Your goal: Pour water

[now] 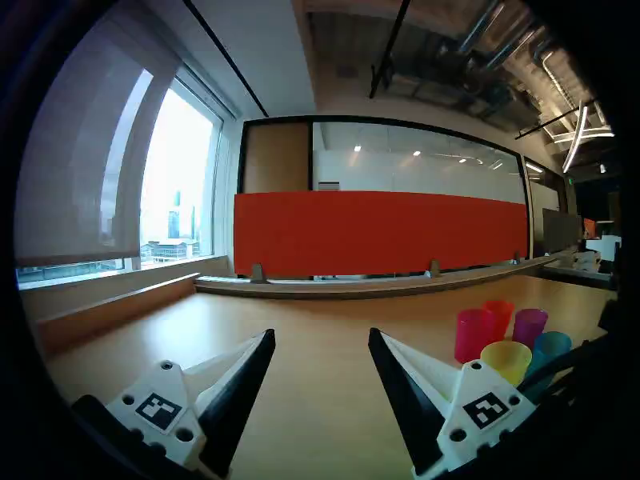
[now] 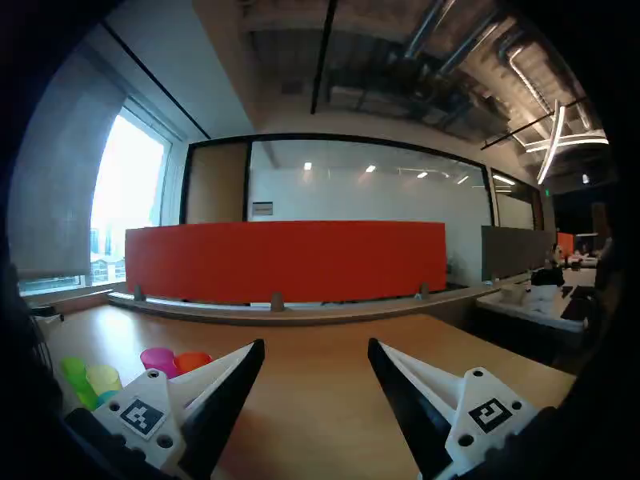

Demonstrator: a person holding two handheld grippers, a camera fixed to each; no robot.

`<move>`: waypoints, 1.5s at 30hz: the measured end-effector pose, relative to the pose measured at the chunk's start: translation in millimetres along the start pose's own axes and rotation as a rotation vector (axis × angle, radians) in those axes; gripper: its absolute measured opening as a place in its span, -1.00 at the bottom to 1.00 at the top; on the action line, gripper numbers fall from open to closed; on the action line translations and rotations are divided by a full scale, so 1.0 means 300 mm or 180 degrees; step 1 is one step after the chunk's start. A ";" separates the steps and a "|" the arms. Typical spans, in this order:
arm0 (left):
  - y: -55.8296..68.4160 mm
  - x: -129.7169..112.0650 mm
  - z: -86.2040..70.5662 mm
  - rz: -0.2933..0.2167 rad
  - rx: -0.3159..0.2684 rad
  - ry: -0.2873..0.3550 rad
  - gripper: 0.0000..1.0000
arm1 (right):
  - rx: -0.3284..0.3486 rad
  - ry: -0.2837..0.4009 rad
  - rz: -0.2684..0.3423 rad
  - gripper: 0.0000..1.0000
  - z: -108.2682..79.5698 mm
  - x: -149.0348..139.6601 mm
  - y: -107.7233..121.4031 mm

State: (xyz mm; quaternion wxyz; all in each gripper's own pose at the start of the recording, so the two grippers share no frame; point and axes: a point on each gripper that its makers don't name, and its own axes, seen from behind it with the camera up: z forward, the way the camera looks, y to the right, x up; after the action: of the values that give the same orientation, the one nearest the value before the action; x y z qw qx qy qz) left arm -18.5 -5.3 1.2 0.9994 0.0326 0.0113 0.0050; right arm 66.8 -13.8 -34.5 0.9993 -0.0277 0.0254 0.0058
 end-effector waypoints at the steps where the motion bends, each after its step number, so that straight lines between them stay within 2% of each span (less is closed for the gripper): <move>1: 0.000 -0.003 0.002 0.0001 0.0000 -0.0008 0.72 | -0.0001 0.0001 -0.0002 1.00 0.000 0.002 0.001; 9: -0.001 -0.009 0.005 0.0005 0.0000 -0.0037 0.72 | -0.0008 0.0005 -0.0011 1.00 -0.002 -0.001 0.011; 20: 0.005 -0.008 0.008 0.0006 -0.0030 -0.0046 0.72 | -0.0027 0.0028 -0.0137 1.00 -0.003 -0.008 0.030; 33: 0.003 -0.008 0.007 0.0007 -0.0029 -0.0046 0.71 | 0.0210 0.0108 -0.0153 1.00 0.043 -0.041 -0.031; 45: 0.006 -0.010 0.006 0.0007 -0.0028 -0.0045 0.72 | 0.0244 0.0121 -0.0090 1.00 0.084 -0.093 -0.031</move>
State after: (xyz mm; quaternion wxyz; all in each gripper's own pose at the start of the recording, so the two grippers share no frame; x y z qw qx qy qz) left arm -21.4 -3.8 3.3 0.9996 0.0283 0.0041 0.0060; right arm 40.5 -22.1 -7.5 0.9989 0.0101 0.0443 -0.0098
